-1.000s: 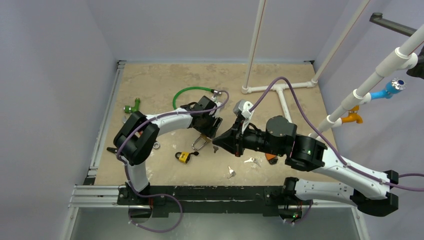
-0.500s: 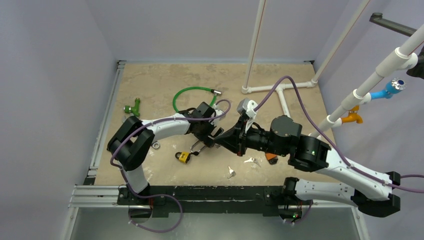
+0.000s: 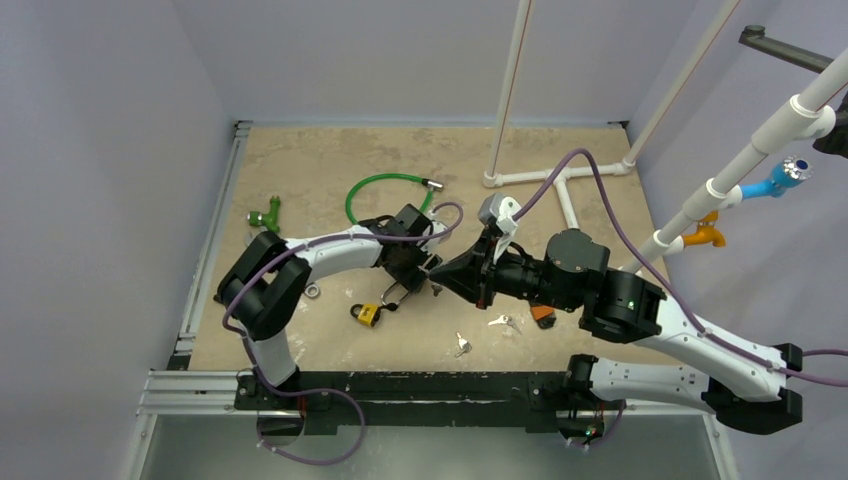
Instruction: Unlock with the key
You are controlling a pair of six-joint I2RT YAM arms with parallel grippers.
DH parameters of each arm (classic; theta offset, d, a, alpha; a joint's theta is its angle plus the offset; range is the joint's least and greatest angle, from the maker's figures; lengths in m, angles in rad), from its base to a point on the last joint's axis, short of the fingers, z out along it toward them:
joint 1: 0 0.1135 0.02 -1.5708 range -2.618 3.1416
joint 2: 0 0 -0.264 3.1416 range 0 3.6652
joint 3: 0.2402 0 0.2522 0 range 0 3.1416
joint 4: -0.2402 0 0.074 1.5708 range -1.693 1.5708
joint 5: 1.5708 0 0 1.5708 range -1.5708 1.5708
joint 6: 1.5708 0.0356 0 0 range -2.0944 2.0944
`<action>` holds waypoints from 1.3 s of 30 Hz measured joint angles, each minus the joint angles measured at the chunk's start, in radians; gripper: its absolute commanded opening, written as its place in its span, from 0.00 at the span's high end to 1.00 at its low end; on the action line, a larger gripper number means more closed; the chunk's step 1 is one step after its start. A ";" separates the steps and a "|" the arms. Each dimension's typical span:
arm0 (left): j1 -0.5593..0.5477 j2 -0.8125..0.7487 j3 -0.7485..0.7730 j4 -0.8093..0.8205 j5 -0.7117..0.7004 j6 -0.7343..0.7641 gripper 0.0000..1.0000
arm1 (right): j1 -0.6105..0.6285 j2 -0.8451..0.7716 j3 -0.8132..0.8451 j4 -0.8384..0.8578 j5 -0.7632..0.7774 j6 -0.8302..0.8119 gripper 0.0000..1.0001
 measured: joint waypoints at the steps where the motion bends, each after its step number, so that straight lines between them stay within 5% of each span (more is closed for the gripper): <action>1: -0.005 0.012 0.016 -0.014 -0.010 0.002 0.34 | 0.000 -0.001 0.000 0.000 0.004 -0.001 1.00; 4: -0.031 0.049 0.061 -0.044 -0.056 0.017 0.38 | 0.000 -0.004 0.000 0.000 0.008 -0.003 1.00; 7: -0.058 0.062 0.079 -0.053 -0.082 0.029 0.53 | 0.000 -0.011 0.000 0.000 0.010 -0.003 1.00; 11: -0.072 0.063 0.082 -0.052 -0.091 0.055 0.97 | 0.000 -0.028 0.000 0.000 0.022 -0.003 1.00; 12: -0.072 0.063 0.082 -0.053 -0.091 0.062 1.00 | 0.000 -0.035 0.000 0.000 0.027 -0.003 1.00; 19: -0.082 -0.003 0.085 -0.153 -0.091 0.181 1.00 | 0.000 -0.061 0.028 -0.010 0.057 -0.023 1.00; 29: -0.070 -0.584 0.232 -0.315 -0.040 0.550 1.00 | 0.000 -0.058 0.193 -0.069 0.055 -0.057 1.00; 39: -0.069 -1.115 0.175 -0.341 0.101 1.081 1.00 | 0.000 0.051 0.303 -0.119 -0.043 -0.097 1.00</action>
